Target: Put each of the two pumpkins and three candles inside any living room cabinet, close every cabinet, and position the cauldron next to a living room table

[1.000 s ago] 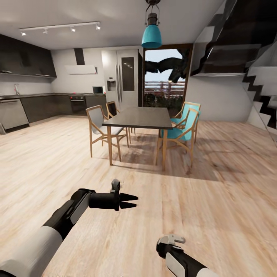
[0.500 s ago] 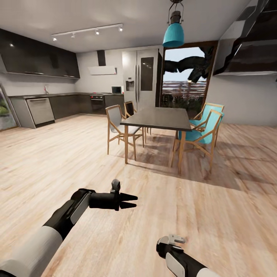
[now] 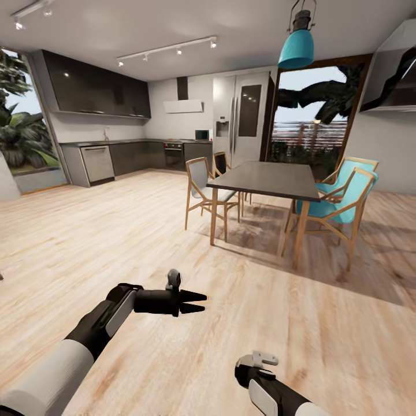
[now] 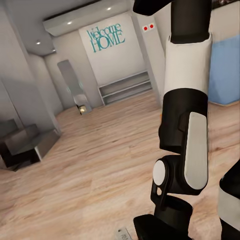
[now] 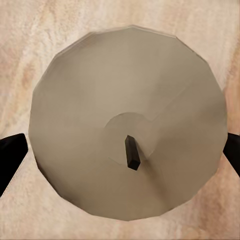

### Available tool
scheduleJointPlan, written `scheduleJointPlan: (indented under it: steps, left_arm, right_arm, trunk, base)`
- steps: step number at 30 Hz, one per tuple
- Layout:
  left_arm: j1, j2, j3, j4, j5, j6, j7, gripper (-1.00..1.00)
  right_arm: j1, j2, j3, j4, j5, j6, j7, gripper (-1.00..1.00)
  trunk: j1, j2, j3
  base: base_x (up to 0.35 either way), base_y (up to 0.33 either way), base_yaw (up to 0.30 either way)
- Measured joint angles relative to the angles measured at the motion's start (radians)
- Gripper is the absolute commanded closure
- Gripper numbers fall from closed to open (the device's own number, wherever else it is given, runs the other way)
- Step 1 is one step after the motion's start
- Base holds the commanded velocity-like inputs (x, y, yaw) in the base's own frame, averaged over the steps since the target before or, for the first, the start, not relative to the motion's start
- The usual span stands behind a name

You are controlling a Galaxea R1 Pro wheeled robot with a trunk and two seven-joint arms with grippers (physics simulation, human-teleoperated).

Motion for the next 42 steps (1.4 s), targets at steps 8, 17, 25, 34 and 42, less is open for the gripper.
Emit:
scheduleJointPlan:
  steps: [8,17,25,34,42]
  left_arm:
    - [0.000,0.000,0.000,0.000,0.000,0.000,0.000,-1.00]
    - [0.000,0.000,0.000,0.000,0.000,0.000,0.000,-1.00]
    - [0.000,0.000,0.000,0.000,0.000,0.000,-0.001,-1.00]
    - [0.000,0.001,0.000,0.000,0.000,0.000,-0.001,-1.00]
    - [0.000,0.001,0.000,0.000,0.000,0.000,-0.002,-1.00]
  right_arm:
    - [0.000,0.000,0.000,0.001,0.000,0.000,0.000,1.00]
    - [0.000,0.000,0.000,0.002,0.000,0.000,0.000,1.00]
    - [0.000,0.001,0.000,0.002,0.000,0.000,0.000,1.00]
    - [0.000,0.001,0.000,0.002,0.000,0.000,0.000,1.00]
    - [0.000,0.001,0.000,0.002,0.000,0.000,0.000,1.00]
  trunk:
    - [0.000,0.000,0.000]
    - [0.000,0.000,0.000]
    - [0.000,0.000,0.000]
    - [0.000,0.000,0.000]
    - [0.000,0.000,0.000]
  base:
    - [0.000,0.000,0.293]
    - [0.000,0.000,0.293]
    - [0.000,0.000,0.293]
    - [0.000,0.000,0.293]
    - [0.000,0.000,0.293]
